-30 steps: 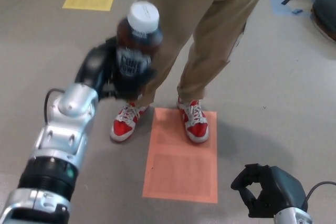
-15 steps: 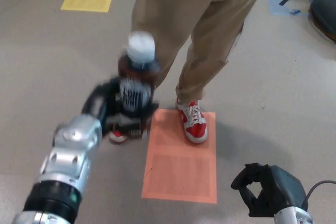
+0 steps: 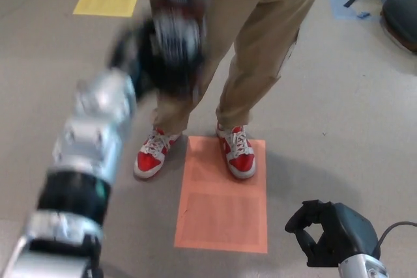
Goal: The robot recieved a bottle of protein shake from a person using its left hand and then shake the protein up and down 2 two times and hand it back to the person
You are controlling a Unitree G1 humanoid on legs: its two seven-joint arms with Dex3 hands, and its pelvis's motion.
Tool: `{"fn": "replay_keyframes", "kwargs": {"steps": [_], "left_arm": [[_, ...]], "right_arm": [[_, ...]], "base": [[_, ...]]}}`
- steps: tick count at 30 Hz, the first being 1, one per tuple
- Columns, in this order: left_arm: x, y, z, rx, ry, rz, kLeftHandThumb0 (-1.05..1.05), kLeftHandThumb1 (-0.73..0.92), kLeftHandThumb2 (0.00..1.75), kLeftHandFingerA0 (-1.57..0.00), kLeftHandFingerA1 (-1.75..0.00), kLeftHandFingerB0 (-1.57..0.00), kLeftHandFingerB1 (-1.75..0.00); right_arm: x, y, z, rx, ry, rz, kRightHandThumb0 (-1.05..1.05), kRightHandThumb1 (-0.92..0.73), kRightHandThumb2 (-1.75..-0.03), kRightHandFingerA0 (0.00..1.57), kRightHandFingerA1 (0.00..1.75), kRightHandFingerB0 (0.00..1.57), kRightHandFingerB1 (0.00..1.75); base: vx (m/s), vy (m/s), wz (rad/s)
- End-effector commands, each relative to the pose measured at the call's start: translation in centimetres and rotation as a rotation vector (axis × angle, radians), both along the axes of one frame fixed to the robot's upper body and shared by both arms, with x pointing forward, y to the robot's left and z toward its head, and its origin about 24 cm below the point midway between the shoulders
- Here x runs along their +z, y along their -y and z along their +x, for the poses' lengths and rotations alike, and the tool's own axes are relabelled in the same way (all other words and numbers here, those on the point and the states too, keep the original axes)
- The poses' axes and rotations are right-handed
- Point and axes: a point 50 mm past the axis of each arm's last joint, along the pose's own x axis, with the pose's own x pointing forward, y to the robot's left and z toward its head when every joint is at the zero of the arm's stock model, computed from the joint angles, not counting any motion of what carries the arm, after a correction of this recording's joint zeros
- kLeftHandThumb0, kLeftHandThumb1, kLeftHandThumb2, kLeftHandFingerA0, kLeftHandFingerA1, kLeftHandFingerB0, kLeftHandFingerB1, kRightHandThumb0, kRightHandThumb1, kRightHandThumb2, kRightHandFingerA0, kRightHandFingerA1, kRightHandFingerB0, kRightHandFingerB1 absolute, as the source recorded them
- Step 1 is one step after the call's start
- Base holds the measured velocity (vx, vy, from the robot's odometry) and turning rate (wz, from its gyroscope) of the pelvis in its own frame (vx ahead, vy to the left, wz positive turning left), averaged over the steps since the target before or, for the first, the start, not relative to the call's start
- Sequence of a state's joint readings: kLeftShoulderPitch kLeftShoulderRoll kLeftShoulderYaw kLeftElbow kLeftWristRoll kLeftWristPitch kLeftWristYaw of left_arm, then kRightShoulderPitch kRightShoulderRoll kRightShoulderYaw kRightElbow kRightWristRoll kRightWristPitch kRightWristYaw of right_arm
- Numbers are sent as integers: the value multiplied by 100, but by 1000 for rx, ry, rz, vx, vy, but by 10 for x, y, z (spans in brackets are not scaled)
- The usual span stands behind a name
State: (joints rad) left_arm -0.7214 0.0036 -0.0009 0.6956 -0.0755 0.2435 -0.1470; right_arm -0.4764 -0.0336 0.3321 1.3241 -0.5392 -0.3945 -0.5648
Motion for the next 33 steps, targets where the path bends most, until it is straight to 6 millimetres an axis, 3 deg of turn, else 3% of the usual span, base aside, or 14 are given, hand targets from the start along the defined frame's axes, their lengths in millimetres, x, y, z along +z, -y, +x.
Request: {"fn": "replay_keyframes", "kwargs": {"steps": [1,2,3,5,10,11,12,14,17,18,28,29,30,33], "left_arm": [[36,-2,10,18,93,-19,-26,85,65,-107,-95,-71,-83],[50,-3,13,25,130,-48,-26,85,65,-107,-95,-71,-83],[90,-4,17,10,244,-115,-22,85,64,-97,-105,-75,-89],[111,-3,16,-2,308,-131,-23,85,64,-101,-104,-73,-89],[55,7,10,-55,154,-35,-18,86,65,-107,-96,-70,-93],[38,8,8,-52,103,-8,-21,85,65,-115,-86,-73,-93],[18,8,4,-51,39,26,-21,85,65,-115,-86,-73,-93],[5,9,2,-44,0,51,-24,85,64,-114,-87,-73,-92],[21,14,9,-46,31,33,-24,85,64,-115,-91,-75,-96],[25,15,10,-48,47,34,-24,86,65,-116,-91,-76,-95],[44,27,14,-72,77,18,-26,83,64,-114,-89,-78,-89],[46,28,13,-86,78,11,-24,82,63,-112,-92,-77,-88],[49,30,13,-93,83,2,-25,82,63,-110,-91,-80,-87],[57,34,14,-96,96,-11,-25,83,64,-109,-92,-80,-89]], "right_arm": [[4,4,5,-19,12,-3,-45,-54,-118,106,111,92,85],[5,3,6,-18,10,-3,-45,-54,-118,106,111,92,85],[5,2,7,-16,11,-2,-42,-50,-116,102,109,96,76],[6,1,7,-15,14,-3,-44,-50,-114,103,104,92,85],[6,1,8,-17,10,-7,-43,-49,-112,102,102,93,84],[5,1,7,-15,9,-4,-43,-51,-108,104,99,99,72],[4,0,5,-14,8,1,-43,-51,-108,104,99,99,72],[4,0,5,-9,12,3,-44,-50,-113,104,104,93,84],[5,2,6,-16,19,5,-41,-51,-114,103,108,97,74],[5,2,6,-13,20,1,-41,-51,-115,102,104,92,83],[-4,5,-6,-16,-6,-16,-45,-51,-108,103,114,98,74],[-6,5,-9,-14,-9,-10,-47,-49,-113,106,111,94,85],[-8,5,-11,-14,-14,-8,-48,-51,-106,103,112,98,76],[-9,4,-12,-13,-31,-6,-48,-48,-112,105,110,93,84]], "base": [[0,0,7],[0,0,7],[0,0,0],[0,0,0],[0,0,0],[0,0,0],[0,0,0],[0,0,0],[0,0,0],[0,0,0],[0,0,0],[0,0,0],[0,0,0],[0,0,0]]}}
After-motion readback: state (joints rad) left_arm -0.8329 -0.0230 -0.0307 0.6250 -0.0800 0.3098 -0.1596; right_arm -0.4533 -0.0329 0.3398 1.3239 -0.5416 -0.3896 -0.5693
